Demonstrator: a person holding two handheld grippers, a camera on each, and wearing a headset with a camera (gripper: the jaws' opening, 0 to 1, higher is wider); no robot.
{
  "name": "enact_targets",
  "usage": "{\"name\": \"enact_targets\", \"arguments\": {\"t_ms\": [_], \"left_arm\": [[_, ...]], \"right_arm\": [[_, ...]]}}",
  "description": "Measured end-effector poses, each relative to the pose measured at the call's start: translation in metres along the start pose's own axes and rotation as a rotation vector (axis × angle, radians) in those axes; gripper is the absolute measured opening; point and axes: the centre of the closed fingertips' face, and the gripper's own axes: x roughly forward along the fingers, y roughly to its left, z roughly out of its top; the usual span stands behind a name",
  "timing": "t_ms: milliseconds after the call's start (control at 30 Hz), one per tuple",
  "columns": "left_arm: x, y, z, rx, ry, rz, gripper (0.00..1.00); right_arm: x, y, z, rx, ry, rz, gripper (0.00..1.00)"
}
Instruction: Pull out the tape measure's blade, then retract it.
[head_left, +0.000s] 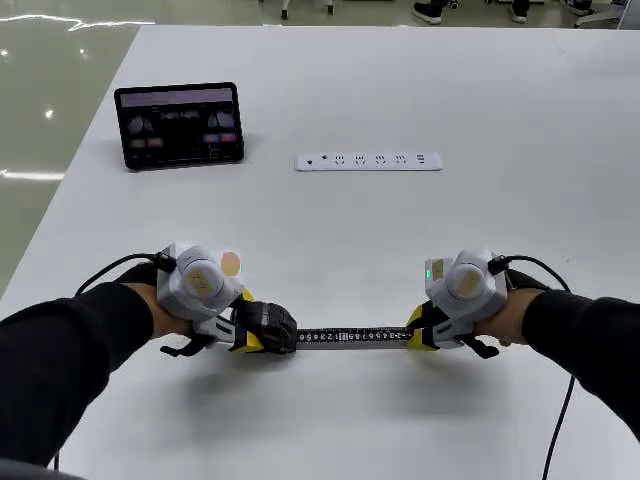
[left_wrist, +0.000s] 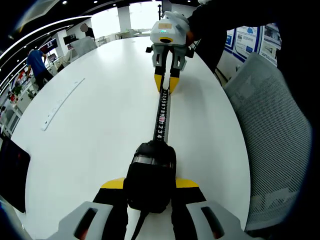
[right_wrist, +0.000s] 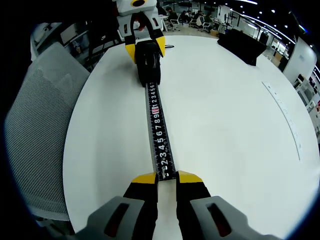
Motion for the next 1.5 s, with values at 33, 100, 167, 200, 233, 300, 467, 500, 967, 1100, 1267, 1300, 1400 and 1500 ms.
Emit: {"name": "enact_targets", "arguments": {"t_ms": [33, 100, 167, 200, 233, 300, 467, 500, 967, 1100, 1267, 1300, 1400, 1500], "left_arm": [[0.0, 0.0, 0.0, 0.0, 0.0, 0.0, 0.29], [0.0, 0.0, 0.0, 0.0, -0.001, 0.0, 0.29], [0.0, 0.0, 0.0, 0.0, -0.001, 0.0, 0.29], [0.0, 0.0, 0.0, 0.0, -0.001, 0.0, 0.29], [0.0, 0.0, 0.0, 0.001, -0.002, 0.0, 0.29], [0.0, 0.0, 0.0, 0.0, -0.003, 0.002, 0.29], [-0.001, 0.0, 0.001, -0.001, -0.003, 0.004, 0.29], [-0.001, 0.0, 0.001, -0.001, -0.003, 0.004, 0.29], [-0.002, -0.004, 0.002, 0.001, -0.003, 0.002, 0.29], [-0.002, -0.004, 0.003, -0.001, -0.006, 0.004, 0.29], [-0.002, -0.004, 0.003, -0.001, -0.007, 0.004, 0.29], [-0.002, -0.004, 0.003, -0.002, -0.007, 0.004, 0.29], [-0.002, -0.004, 0.003, -0.002, -0.007, 0.004, 0.29], [-0.002, -0.004, 0.003, -0.004, -0.008, 0.005, 0.29]], "right_arm": [[-0.001, 0.0, -0.002, 0.003, 0.0, -0.001, 0.07], [-0.002, -0.001, -0.004, 0.005, 0.003, -0.002, 0.07], [-0.004, -0.002, -0.007, 0.004, 0.007, -0.004, 0.07], [-0.005, -0.002, -0.008, 0.006, 0.01, -0.004, 0.07], [-0.005, -0.002, -0.009, 0.007, 0.011, -0.004, 0.07], [-0.006, -0.002, -0.012, 0.009, 0.013, -0.006, 0.07], [-0.009, -0.003, -0.016, 0.01, 0.021, -0.01, 0.07], [-0.009, -0.003, -0.017, 0.01, 0.022, -0.009, 0.07], [-0.014, -0.004, -0.028, -0.013, 0.039, -0.01, 0.07], [-0.016, -0.005, -0.031, -0.026, 0.038, -0.01, 0.07], [-0.019, -0.006, -0.037, -0.017, 0.048, -0.005, 0.07], [-0.02, -0.006, -0.038, -0.016, 0.049, -0.005, 0.07], [-0.022, -0.007, -0.041, -0.009, 0.055, -0.008, 0.07], [-0.024, -0.008, -0.044, -0.009, 0.057, -0.008, 0.07]]}}
